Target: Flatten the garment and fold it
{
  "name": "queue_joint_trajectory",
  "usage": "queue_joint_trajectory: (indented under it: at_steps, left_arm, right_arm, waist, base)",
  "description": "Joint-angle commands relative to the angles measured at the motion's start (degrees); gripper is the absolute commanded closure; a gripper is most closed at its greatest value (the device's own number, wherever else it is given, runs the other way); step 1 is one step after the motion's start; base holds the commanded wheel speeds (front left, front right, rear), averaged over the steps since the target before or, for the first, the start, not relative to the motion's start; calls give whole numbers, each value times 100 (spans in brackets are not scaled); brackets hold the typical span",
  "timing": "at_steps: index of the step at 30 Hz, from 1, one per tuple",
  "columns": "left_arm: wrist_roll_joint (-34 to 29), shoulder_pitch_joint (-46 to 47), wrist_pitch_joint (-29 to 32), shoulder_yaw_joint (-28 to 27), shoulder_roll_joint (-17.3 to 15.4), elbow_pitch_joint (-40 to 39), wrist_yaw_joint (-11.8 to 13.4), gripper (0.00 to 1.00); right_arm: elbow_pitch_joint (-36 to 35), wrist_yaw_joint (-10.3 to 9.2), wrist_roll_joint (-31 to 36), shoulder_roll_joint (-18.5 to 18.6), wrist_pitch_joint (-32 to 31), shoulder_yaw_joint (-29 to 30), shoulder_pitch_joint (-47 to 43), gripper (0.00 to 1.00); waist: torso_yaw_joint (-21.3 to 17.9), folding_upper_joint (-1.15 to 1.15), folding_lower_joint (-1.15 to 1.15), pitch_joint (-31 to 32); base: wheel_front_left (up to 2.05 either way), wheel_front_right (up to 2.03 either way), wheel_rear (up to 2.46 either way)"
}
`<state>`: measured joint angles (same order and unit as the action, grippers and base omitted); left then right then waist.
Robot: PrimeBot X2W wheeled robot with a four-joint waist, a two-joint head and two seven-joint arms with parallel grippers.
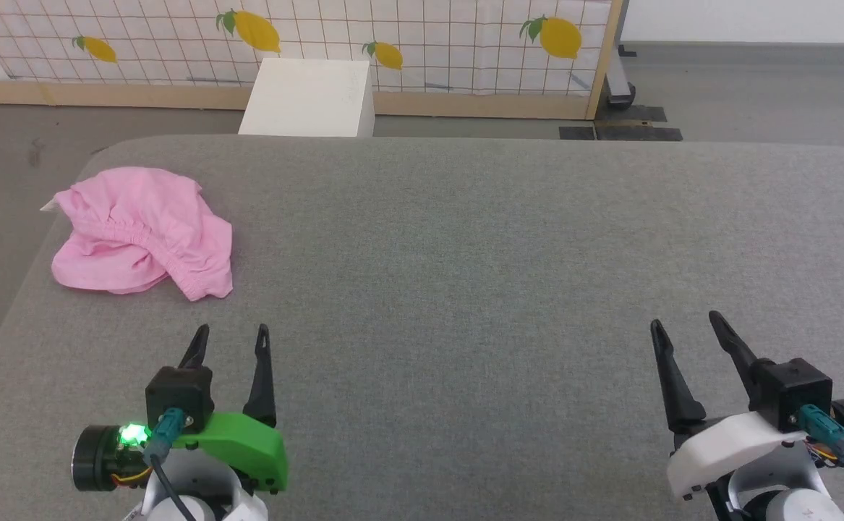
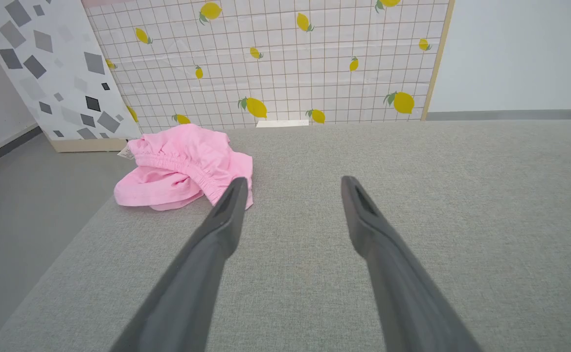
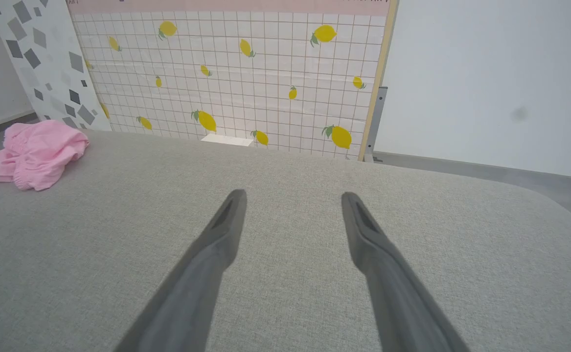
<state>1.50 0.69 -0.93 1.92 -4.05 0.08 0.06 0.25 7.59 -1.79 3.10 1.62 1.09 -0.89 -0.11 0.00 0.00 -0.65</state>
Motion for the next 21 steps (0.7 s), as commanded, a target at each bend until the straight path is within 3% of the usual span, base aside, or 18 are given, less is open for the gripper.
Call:
queue_joint_trajectory:
  at_steps: [1, 21]
  left_arm:
    - [5, -1, -45, 12, -52, -24, 0, 0]
    - [71, 12, -156, 141, -126, -10, 40, 0]
  right_arm:
    - [-42, -5, -41, -11, 65, 0, 98, 0]
    - [-78, -6, -72, -14, 143, 7, 113, 0]
  waist:
    - [2, 0, 0, -3]
    - [6, 0, 0, -3]
  base:
    - [0, 0, 0]
    - [0, 0, 0]
